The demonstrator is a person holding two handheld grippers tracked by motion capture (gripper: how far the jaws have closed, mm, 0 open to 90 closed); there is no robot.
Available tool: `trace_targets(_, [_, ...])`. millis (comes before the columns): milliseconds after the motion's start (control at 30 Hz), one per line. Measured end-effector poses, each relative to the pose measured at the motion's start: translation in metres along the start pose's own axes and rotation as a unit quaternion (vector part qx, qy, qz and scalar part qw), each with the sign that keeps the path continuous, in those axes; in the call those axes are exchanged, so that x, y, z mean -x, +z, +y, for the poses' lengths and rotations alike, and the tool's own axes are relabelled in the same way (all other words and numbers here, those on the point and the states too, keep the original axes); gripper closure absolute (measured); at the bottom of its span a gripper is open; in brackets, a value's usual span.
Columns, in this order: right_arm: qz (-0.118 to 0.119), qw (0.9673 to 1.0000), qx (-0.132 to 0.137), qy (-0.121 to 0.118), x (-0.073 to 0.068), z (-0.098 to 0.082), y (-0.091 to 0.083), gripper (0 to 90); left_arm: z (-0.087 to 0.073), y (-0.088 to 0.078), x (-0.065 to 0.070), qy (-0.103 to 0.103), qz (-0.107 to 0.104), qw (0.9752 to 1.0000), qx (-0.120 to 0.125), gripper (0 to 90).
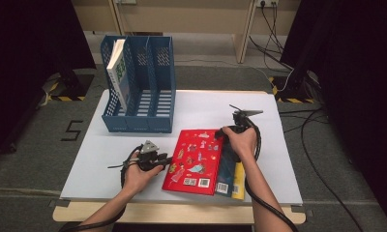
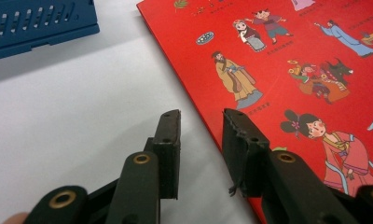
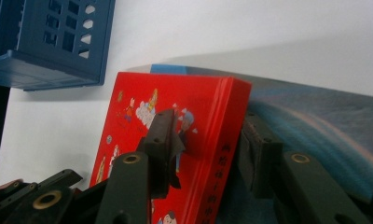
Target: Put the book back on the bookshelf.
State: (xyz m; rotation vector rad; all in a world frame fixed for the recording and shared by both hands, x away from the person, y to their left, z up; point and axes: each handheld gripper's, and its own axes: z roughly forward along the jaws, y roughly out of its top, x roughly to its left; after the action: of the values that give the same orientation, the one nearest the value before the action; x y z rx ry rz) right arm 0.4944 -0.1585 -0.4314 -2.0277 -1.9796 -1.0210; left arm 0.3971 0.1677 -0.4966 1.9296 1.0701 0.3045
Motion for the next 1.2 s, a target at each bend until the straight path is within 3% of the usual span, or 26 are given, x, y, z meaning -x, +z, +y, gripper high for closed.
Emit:
trace_targets(300, [0.015, 0.9998, -0.010, 0.006, 0.000, -0.006, 0.003, 57.8, 0.000, 0.000, 0.000, 0.001, 0.001, 1.0000, -0.001, 66.8])
trace_targets(700, [0.016, 0.9999, -0.003, 0.000, -0.004, -0.013, 0.006, 55.4, -0.001, 0.000, 0.001, 0.003, 0.006, 1.0000, 0.004, 66.8])
trace_targets(1200, [0.022, 0.9996, -0.016, 0.005, -0.005, -0.013, 0.007, 54.9, -0.002, 0.000, 0.002, 0.002, 0.005, 1.0000, 0.005, 67.6])
